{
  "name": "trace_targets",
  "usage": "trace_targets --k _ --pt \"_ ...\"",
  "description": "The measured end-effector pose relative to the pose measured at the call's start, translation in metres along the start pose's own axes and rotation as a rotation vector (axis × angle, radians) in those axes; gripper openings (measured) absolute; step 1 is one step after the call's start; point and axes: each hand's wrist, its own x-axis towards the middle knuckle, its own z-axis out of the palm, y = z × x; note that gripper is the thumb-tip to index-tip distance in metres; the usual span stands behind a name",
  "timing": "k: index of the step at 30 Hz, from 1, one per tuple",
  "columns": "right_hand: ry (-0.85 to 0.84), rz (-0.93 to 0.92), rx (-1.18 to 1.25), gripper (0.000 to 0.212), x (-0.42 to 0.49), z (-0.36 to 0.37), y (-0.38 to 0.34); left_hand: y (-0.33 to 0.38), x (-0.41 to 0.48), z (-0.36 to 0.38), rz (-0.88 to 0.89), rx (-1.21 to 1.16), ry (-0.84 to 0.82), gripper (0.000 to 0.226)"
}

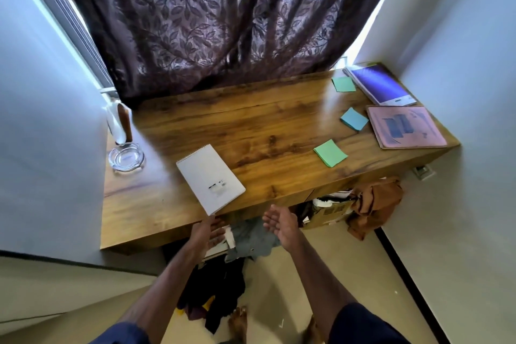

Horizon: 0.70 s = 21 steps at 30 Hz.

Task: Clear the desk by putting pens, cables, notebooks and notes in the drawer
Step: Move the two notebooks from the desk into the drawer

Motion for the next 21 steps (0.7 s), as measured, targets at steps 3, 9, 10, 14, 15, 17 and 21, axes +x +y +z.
trace_targets --k 3,9,10,14,15,17,21 --pt "-0.032 0.038 0.045 0.055 0.006 0.011 0.003 0.002 0.007 -0.004 -0.048 -0.211 0.000 0.030" --pt "-0.063 0.140 0.246 0.079 0.030 0.026 0.030 -0.001 0.020 -0.008 -0.135 -0.574 0.021 0.028" --pt "-0.065 0.154 0.284 0.079 0.034 0.028 0.035 -0.007 0.023 -0.011 -0.144 -0.619 0.045 0.029" --pt "-0.070 0.171 0.410 0.070 0.054 0.031 0.053 -0.029 0.049 -0.022 -0.132 -0.787 0.216 0.032" --pt "-0.072 0.180 0.425 0.072 0.059 0.031 0.057 -0.031 0.058 -0.024 -0.135 -0.832 0.248 0.033" --pt "-0.079 0.181 0.457 0.078 0.074 0.032 0.060 -0.034 0.076 -0.025 -0.147 -0.924 0.288 0.038" --pt "-0.137 0.146 0.549 0.090 0.105 0.027 0.062 -0.046 0.103 -0.025 -0.161 -0.988 0.278 0.062"
